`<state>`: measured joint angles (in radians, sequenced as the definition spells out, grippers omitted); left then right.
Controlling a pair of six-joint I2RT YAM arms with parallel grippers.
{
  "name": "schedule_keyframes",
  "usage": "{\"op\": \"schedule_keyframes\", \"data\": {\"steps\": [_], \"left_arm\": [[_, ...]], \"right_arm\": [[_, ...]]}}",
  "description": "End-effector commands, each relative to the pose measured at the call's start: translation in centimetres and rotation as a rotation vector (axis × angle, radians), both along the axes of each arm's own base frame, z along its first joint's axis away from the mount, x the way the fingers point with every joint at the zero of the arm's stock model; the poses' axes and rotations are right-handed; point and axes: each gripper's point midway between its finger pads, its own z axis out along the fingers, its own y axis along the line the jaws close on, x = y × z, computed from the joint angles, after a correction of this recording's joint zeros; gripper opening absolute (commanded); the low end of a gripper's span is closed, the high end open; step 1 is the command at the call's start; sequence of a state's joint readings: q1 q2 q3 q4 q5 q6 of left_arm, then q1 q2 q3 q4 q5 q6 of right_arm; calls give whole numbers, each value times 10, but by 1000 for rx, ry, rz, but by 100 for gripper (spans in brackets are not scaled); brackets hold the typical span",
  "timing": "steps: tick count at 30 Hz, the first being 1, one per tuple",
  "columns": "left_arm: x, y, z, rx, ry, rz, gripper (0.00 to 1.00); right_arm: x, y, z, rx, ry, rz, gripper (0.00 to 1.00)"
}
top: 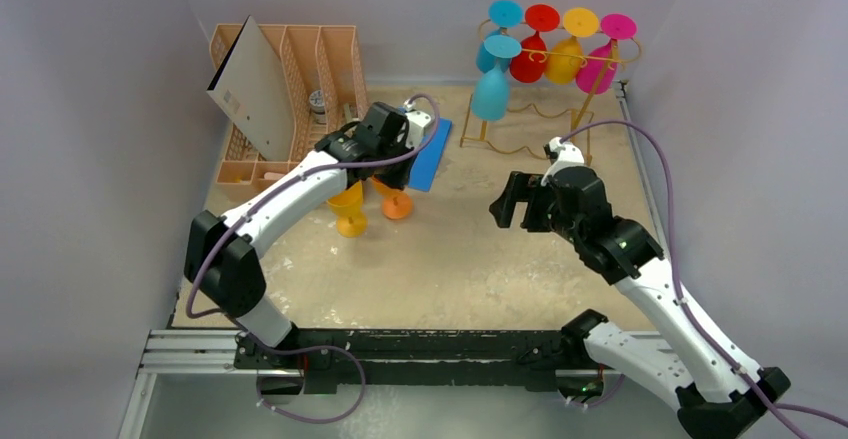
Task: Take the wine glass off the wine glass rack
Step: Place the wine glass at the center of the board.
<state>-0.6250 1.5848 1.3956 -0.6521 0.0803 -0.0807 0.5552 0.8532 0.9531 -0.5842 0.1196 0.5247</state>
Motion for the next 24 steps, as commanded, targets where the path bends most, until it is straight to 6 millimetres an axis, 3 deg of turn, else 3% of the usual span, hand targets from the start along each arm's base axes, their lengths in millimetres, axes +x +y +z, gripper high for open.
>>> {"op": "schedule_keyframes", "data": {"steps": [1,11,24], "left_arm": [[26,0,9,72,-69,30,0],[37,8,-3,119,-97,104,0],[33,14,-23,147,-66,125,0]], "right_arm": [[9,1,18,30,-56,-28,99],[10,5,18,38,-39,-21,99],[9,1,11,9,-5,-35,99]]}}
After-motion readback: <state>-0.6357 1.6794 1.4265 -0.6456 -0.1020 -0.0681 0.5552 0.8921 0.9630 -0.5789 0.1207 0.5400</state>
